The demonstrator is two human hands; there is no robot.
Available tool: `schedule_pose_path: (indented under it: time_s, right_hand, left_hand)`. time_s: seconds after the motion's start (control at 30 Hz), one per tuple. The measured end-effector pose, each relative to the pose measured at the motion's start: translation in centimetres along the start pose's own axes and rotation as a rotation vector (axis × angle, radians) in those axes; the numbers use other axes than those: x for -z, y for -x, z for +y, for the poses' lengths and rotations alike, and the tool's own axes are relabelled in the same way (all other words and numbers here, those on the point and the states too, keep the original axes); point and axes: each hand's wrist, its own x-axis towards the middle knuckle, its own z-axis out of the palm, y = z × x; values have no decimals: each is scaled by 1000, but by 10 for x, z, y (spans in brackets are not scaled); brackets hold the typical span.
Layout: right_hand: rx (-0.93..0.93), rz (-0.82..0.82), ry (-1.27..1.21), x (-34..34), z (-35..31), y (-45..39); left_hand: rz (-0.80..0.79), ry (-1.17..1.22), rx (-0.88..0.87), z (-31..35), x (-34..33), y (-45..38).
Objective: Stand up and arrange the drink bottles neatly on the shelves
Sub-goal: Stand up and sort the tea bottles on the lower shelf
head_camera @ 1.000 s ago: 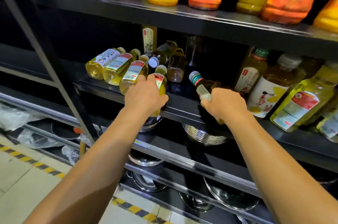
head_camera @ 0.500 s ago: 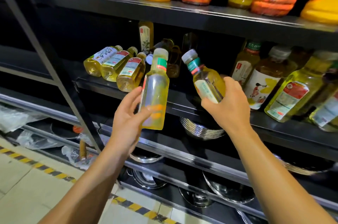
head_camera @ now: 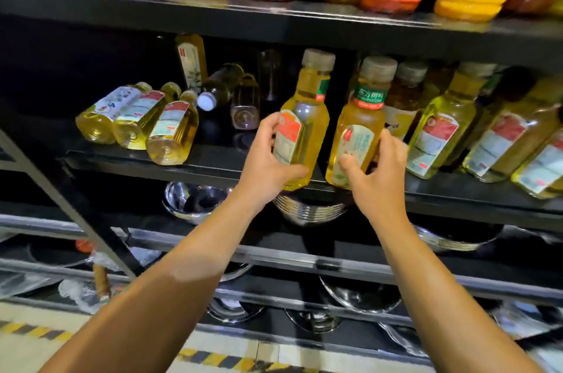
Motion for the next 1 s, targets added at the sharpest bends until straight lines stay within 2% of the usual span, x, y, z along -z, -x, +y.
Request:
schedule_pose_path:
  time_s: [0.13,0.23,0.37,0.53,0.6,0.67,0.8,0.9,1.0]
  right_hand:
    - [-67,34,124,-2,-5,-12]
    - [-96,119,183,-13,-14,-15]
    - [-172,176,231,-27,-22,-24]
    - [-269,224,261,-35,-25,-32]
    - [-215,267,190,-39,-25,-23]
    - [-111,288,109,-47,-31,-12]
    - [-2,88,147,-82,-53,-18]
    - [73,-118,282,-121,-71,-43]
    - [128,-271,440,-162,-83,-71]
  left_hand:
    - [-55,-236,57,-17,-13,-44]
    - [-25,-441,93,-32,-20,-76]
    - [7,-467,98,-35,-31,-104]
    - [-63,-482,104,-24,-28,-106]
    - [-78,-465,81,-17,-11,-88]
    - [-75,-563,20,-7,16,-65]
    - [142,-844,-233,14,88,-23]
    - [287,-1110,-189,9,137,-14]
    - [298,-1284,-109,-3,164,-11]
